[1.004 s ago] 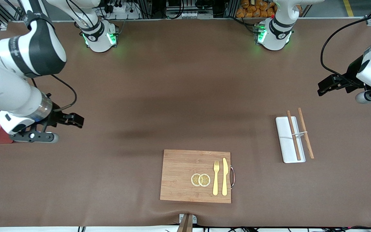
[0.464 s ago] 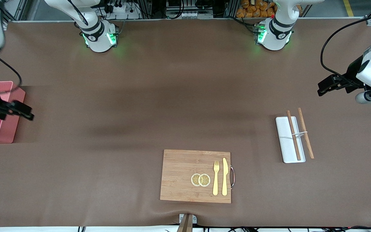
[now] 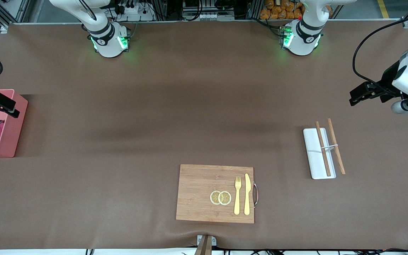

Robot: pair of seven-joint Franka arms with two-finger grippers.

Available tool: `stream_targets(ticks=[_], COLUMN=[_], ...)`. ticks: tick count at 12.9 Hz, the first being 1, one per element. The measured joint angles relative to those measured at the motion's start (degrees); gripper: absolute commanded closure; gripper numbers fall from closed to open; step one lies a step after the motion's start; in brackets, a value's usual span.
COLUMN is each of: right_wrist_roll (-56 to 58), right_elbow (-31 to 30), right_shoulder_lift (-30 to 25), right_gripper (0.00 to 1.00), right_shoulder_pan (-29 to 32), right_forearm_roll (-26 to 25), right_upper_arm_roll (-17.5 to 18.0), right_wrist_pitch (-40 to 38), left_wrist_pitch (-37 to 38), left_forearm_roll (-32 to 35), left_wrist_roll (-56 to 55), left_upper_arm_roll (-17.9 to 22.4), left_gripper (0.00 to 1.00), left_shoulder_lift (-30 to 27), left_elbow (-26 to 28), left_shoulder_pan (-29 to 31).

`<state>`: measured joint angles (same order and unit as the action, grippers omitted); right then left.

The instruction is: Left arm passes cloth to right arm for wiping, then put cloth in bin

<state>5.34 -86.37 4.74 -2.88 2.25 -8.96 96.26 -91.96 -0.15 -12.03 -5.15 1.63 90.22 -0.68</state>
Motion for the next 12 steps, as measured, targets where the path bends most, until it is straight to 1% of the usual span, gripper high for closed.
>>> stream_targets(ticks=[5, 8, 11, 12], right_wrist_roll=[1.4, 1.8, 2.7, 2.8], right_elbow=[-0.6, -0.6, -0.6, -0.6], right_shoulder_lift=[0.0, 0.1, 0.1, 0.1], right_gripper=[0.0, 0.0, 0.0, 0.0], right_shoulder_pan=[0.0, 0.0, 0.3, 0.8], right_forearm_roll=[0.6, 0.7, 0.8, 0.9], right_upper_arm_roll=[-0.4, -0.7, -1.1, -0.8], right_wrist_pitch=[0.0, 0.0, 0.3, 0.3], left_wrist_pitch=[2.1, 4.2, 5.2, 5.3], left_forearm_roll=[0.0, 0.0, 0.0, 0.0], left_wrist_roll=[0.8, 0.8, 0.8, 0.8], left_upper_arm_roll=[0.0, 0.2, 0.4, 0.4], left_gripper=[0.0, 0.0, 0.0, 0.0], left_shoulder_lift=[-1.2, -1.4, -1.3, -1.3], left_elbow=[-0.5, -2.3, -2.7, -2.7], left_shoulder_pan=[0.0, 0.1, 0.3, 0.3])
